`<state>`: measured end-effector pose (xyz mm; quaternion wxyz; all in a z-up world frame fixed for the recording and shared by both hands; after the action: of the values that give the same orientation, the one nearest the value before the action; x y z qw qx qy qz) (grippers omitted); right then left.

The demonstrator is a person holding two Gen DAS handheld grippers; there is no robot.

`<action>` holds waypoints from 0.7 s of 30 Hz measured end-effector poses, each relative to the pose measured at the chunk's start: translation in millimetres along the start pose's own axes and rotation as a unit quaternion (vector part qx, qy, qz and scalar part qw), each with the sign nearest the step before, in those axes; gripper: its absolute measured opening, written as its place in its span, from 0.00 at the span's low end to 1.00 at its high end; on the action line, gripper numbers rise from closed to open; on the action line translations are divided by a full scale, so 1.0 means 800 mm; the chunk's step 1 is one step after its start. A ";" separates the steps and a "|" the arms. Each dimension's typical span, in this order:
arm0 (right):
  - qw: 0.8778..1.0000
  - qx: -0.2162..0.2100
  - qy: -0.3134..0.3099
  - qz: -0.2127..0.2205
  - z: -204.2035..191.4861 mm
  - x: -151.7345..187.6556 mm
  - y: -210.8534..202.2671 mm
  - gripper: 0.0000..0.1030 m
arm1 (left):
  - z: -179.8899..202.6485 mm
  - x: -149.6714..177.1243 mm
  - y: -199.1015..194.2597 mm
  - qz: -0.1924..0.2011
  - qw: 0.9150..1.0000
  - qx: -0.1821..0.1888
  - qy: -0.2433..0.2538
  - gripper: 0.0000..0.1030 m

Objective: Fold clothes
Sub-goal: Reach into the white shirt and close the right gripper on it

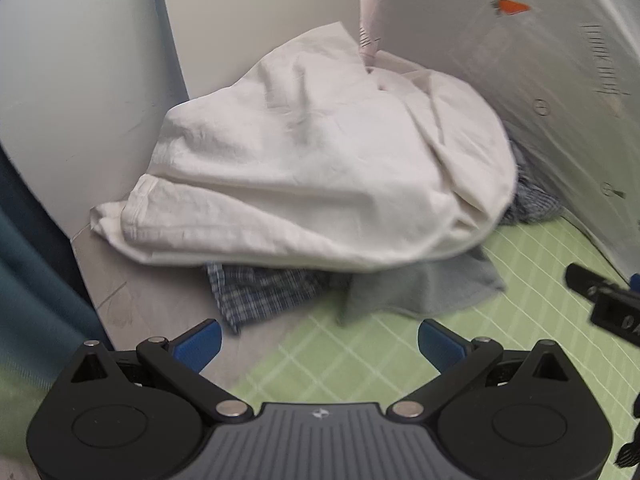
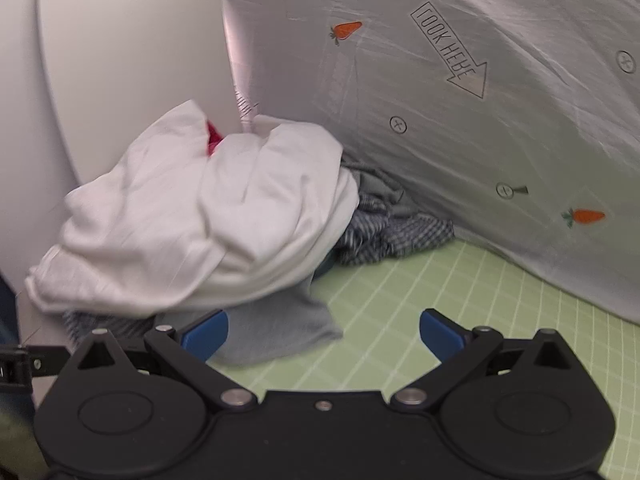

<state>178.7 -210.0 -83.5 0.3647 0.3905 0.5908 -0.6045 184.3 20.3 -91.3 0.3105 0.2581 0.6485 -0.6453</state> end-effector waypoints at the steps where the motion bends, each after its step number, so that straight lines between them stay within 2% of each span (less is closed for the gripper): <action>1: 1.000 0.003 0.000 -0.001 0.000 -0.004 0.015 1.00 | -0.004 -0.006 0.014 -0.002 1.000 0.000 -0.004 1.00; 8: 0.999 0.013 0.010 -0.028 -0.003 -0.015 0.127 0.98 | -0.035 -0.040 0.112 -0.025 0.999 0.003 -0.047 1.00; 13: 0.998 0.000 0.044 -0.049 -0.007 -0.012 0.194 0.86 | -0.041 -0.057 0.155 -0.038 0.996 0.027 -0.079 0.99; 16: 0.996 -0.006 0.076 -0.053 -0.008 -0.011 0.220 0.81 | -0.035 -0.062 0.170 -0.047 0.995 0.042 -0.077 0.98; 19: 0.992 -0.016 0.110 -0.059 -0.008 -0.012 0.235 0.68 | -0.025 -0.065 0.178 -0.049 0.995 0.055 -0.060 0.90; 20: 0.990 -0.024 0.125 -0.061 -0.009 -0.012 0.237 0.56 | -0.022 -0.067 0.178 -0.048 0.995 0.063 -0.053 0.86; 21: 0.989 -0.023 0.132 -0.061 -0.009 -0.013 0.238 0.52 | -0.017 -0.069 0.177 -0.047 0.995 0.076 -0.047 0.75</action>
<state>355.4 -209.6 -156.3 0.2552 0.4217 0.6702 -0.5549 324.6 42.5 -146.9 0.2899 0.2198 0.5937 -0.7178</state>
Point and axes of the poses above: each gripper's, at about its wrist camera, not at the fingertips, and y roughly the way its jaws point, z to its right, x to its underside, the point moved 5 cm from there along y, roughly the way its jaws point, and after that the axes turned 15 degrees about z, right-handed, at the moved point
